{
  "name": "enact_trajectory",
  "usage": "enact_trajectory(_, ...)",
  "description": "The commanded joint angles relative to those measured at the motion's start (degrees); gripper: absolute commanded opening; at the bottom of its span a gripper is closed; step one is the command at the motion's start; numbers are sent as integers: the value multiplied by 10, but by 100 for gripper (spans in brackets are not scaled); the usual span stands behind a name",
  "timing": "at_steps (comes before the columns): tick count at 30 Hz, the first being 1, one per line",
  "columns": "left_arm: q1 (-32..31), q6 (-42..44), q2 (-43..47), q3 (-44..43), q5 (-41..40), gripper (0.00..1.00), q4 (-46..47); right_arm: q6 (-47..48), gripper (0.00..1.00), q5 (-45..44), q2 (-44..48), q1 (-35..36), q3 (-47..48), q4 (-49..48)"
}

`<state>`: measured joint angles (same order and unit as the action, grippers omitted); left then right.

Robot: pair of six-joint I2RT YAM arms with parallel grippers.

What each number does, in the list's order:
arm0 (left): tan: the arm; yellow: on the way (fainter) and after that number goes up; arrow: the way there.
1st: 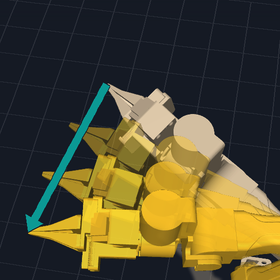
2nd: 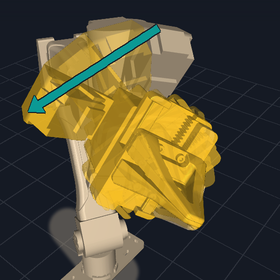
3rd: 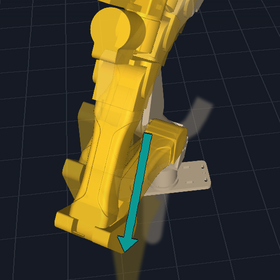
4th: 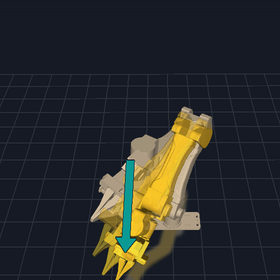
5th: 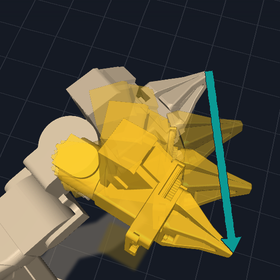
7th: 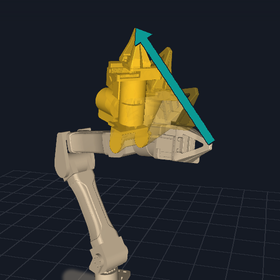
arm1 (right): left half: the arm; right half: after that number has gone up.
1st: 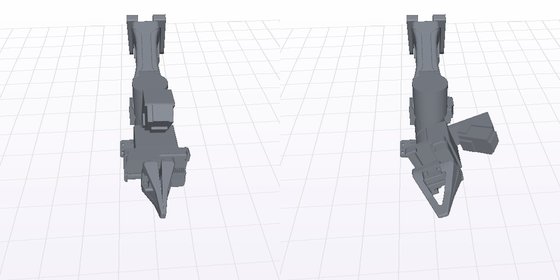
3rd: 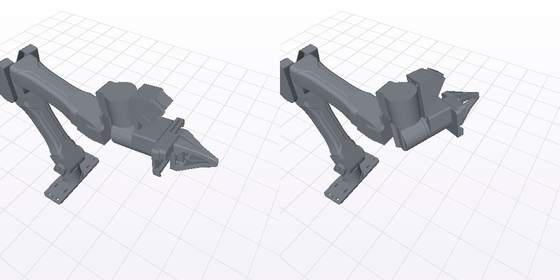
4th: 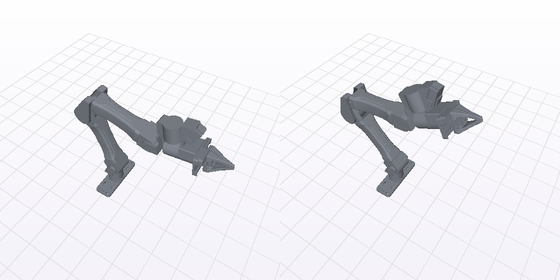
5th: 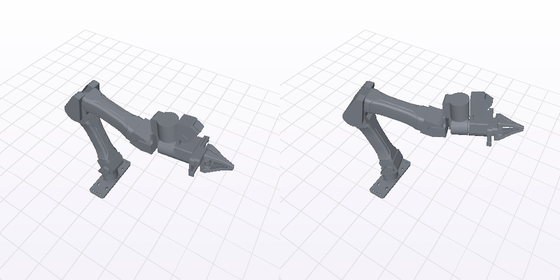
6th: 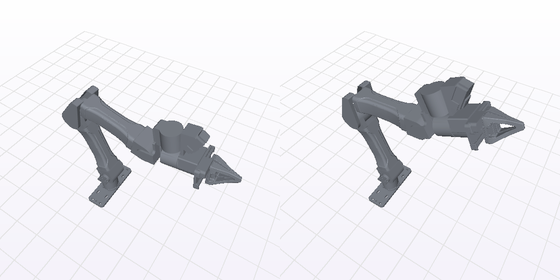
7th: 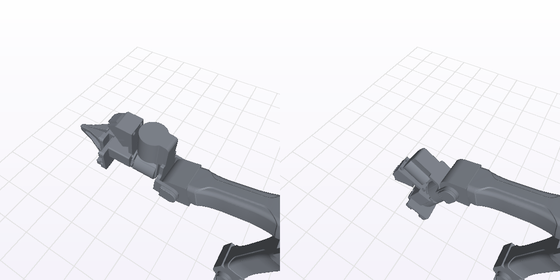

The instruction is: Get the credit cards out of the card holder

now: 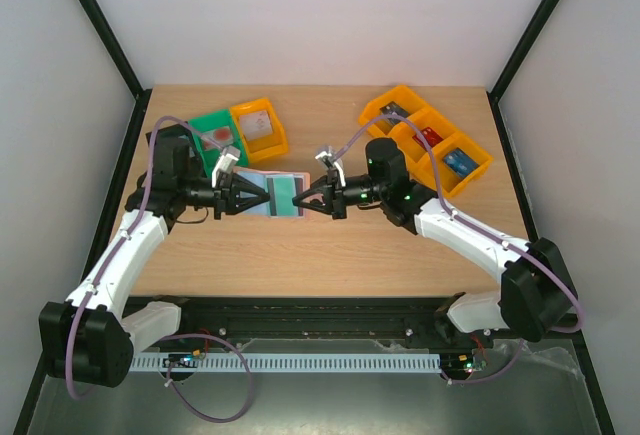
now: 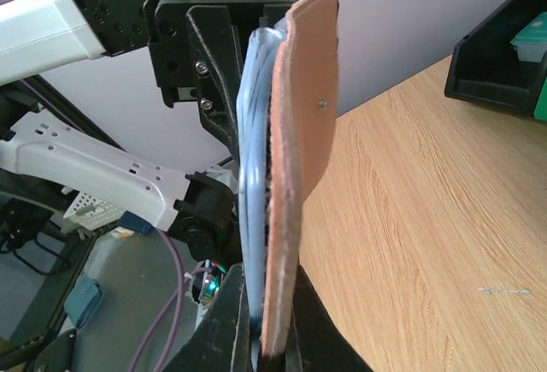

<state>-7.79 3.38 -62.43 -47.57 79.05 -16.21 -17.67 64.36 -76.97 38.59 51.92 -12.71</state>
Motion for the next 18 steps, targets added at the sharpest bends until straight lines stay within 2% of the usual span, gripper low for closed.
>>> enact_trajectory(1,3,-7,11,7,10,10,19,20,2,23,12,0,17,0)
enact_trajectory(3,3,-20,11,10,-9,8,33,15,2,38,11,0,19,-5)
enact_trajectory(4,3,-30,11,11,-29,3,40,13,2,41,12,0,17,-8)
enact_trajectory(6,6,-54,12,17,-76,2,57,13,2,43,15,0,16,-8)
enact_trajectory(8,7,-61,11,21,-76,2,69,16,2,43,18,0,15,-5)
enact_trajectory(12,8,-81,13,29,-58,16,87,25,2,45,20,0,16,3)
enact_trajectory(18,10,-108,14,37,-28,21,113,46,2,52,20,0,18,20)
